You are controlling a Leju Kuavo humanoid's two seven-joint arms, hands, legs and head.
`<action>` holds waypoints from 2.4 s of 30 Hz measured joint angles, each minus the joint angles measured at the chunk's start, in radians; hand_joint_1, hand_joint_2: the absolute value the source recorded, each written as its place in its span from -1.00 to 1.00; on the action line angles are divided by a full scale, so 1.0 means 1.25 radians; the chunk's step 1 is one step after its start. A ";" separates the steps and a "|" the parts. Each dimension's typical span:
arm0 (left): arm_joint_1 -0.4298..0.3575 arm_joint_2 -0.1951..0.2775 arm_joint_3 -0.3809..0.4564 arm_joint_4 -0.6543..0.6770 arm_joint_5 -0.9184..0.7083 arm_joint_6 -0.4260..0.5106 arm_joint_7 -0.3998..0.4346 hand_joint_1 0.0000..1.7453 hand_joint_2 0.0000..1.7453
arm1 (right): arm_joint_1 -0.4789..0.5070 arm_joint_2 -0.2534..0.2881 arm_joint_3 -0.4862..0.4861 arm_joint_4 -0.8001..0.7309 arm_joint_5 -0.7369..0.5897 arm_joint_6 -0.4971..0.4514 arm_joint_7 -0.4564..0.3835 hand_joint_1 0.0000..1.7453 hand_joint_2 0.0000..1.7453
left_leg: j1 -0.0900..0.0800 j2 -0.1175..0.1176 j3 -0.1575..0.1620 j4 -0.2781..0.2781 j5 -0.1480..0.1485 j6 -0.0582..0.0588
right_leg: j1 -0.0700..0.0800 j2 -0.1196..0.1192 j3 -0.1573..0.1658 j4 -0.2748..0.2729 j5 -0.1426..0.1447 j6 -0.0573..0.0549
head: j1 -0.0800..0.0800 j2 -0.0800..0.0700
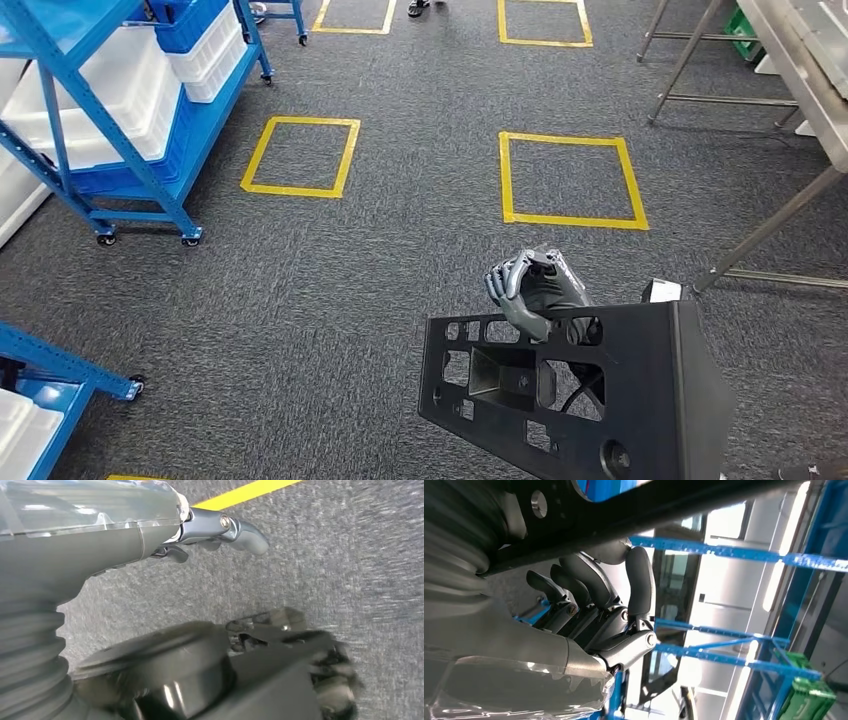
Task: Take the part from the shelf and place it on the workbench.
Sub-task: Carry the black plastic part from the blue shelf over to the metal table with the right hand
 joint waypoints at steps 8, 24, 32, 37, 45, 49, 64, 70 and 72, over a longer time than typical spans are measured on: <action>0.001 -0.001 0.000 0.000 0.000 0.002 0.002 -1.00 1.00 | -0.004 -0.002 0.002 0.008 0.000 0.005 -0.001 1.00 1.00 | 0.005 -0.063 0.073 -0.199 0.117 0.016 | -0.003 0.079 -0.011 0.012 0.002 0.021 | 0.000 0.000; 0.001 -0.002 0.001 0.000 0.000 0.002 0.001 -1.00 1.00 | -0.009 0.005 0.003 0.018 -0.005 0.004 -0.008 1.00 1.00 | -0.010 0.078 0.092 -0.215 0.109 0.022 | 0.009 -0.066 -0.007 0.006 -0.006 0.020 | 0.000 0.000; -0.001 -0.001 0.002 0.000 0.001 0.003 -0.001 -1.00 1.00 | -0.010 0.001 0.005 0.016 -0.005 0.004 -0.008 1.00 1.00 | -0.001 -0.002 -0.019 0.024 0.007 0.004 | 0.002 0.014 -0.001 0.000 0.000 0.000 | 0.000 0.000; 0.001 -0.001 0.002 0.000 0.000 0.004 0.001 -1.00 1.00 | -0.011 0.000 0.005 0.016 -0.005 0.004 -0.007 1.00 1.00 | 0.008 -0.069 0.068 -0.187 0.117 0.011 | -0.001 0.067 -0.007 0.011 -0.002 0.014 | 0.000 0.000; 0.002 -0.003 0.002 0.000 -0.002 0.004 -0.001 -1.00 1.00 | -0.010 0.008 0.006 0.016 -0.006 0.002 -0.007 1.00 1.00 | 0.005 -0.010 0.076 -0.216 0.127 0.040 | -0.005 0.003 -0.099 0.180 -0.086 0.045 | 0.000 0.000; 0.003 -0.003 0.002 0.000 -0.010 0.003 -0.001 -1.00 1.00 | 0.003 0.009 0.006 0.013 -0.005 -0.007 -0.006 1.00 1.00 | 0.003 0.030 0.079 -0.215 0.122 0.038 | -0.007 -0.018 -0.084 0.166 -0.055 0.047 | 0.000 0.000; -0.003 -0.003 -0.002 0.000 -0.031 -0.006 -0.001 -1.00 1.00 | 0.071 0.005 -0.003 -0.063 0.017 -0.027 -0.001 1.00 1.00 | 0.002 -0.005 0.003 -0.021 0.042 0.005 | -0.001 0.029 0.010 -0.004 -0.008 0.005 | 0.000 0.000; 0.002 -0.003 -0.002 0.000 -0.031 -0.005 0.002 -1.00 1.00 | 0.075 0.005 -0.005 -0.075 0.017 -0.022 0.003 1.00 1.00 | 0.007 -0.057 0.079 -0.203 0.115 0.020 | -0.003 0.087 -0.003 0.004 -0.006 0.030 | 0.000 0.000; 0.001 -0.003 -0.002 0.000 -0.031 -0.005 0.002 -1.00 1.00 | 0.079 0.007 -0.009 -0.077 0.016 -0.022 0.003 1.00 1.00 | 0.008 -0.040 0.081 -0.210 0.120 0.031 | -0.003 0.066 -0.012 0.018 -0.015 0.038 | 0.000 0.000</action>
